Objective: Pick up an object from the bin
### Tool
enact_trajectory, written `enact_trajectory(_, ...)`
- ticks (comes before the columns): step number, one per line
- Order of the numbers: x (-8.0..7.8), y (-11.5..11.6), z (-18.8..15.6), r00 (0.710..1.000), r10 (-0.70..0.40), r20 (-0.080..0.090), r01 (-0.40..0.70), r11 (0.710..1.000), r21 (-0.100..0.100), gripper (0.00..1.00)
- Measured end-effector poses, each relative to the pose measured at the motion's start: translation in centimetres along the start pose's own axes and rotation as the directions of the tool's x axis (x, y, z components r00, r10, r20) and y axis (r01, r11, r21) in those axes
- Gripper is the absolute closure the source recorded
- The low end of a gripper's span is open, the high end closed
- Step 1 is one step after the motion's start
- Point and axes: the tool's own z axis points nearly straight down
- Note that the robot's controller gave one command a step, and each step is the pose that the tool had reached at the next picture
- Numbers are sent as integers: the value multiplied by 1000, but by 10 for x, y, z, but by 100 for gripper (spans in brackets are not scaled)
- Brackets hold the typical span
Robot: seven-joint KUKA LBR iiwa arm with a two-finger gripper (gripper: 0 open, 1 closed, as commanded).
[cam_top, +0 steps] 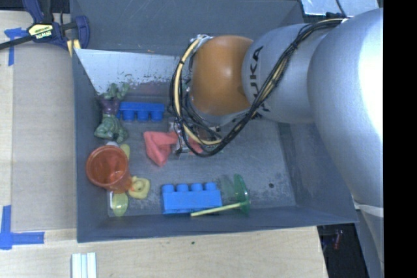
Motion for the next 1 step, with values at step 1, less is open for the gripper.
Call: enact_trajectory(1,9,-9,-67,1000,-30,-4,30,1000,0,100)
